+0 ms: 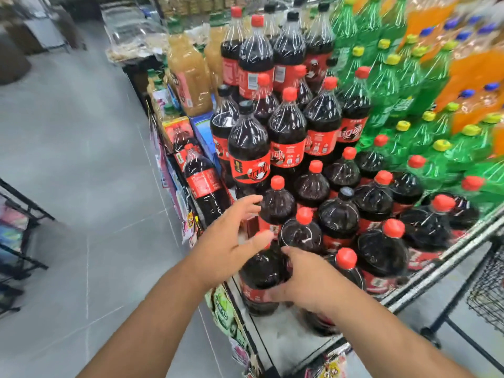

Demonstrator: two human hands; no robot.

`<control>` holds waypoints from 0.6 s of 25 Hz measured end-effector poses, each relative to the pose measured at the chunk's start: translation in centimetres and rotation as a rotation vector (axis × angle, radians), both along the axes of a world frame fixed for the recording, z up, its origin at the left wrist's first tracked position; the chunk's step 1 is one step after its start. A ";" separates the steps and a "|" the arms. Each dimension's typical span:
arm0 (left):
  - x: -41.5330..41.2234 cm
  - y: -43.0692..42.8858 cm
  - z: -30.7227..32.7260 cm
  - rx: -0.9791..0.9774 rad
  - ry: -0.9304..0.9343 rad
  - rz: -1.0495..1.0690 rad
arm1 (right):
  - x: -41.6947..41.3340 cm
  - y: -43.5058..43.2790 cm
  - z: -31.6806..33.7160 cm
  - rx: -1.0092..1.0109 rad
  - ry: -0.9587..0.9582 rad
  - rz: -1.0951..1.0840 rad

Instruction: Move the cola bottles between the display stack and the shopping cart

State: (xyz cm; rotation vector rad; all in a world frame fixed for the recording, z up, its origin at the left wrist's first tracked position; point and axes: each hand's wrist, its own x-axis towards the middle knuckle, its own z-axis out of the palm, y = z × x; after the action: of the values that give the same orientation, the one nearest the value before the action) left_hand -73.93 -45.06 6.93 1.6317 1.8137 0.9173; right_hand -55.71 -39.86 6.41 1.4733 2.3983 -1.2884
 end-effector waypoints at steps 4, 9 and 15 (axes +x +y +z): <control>3.3 0.2 3.6 0.081 0.084 0.021 | 5.0 0.5 5.2 0.163 0.036 -0.038; 10.2 2.0 8.2 0.177 0.256 -0.058 | 13.2 1.4 9.3 0.362 0.023 -0.144; 21.0 3.7 12.0 0.261 0.365 -0.245 | 25.2 2.0 13.3 0.431 0.038 -0.345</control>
State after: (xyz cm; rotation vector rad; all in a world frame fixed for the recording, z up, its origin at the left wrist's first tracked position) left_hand -52.94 -41.39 18.94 2.2515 1.7173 0.8107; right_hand -30.50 -37.89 19.74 2.0648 2.6511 -0.8738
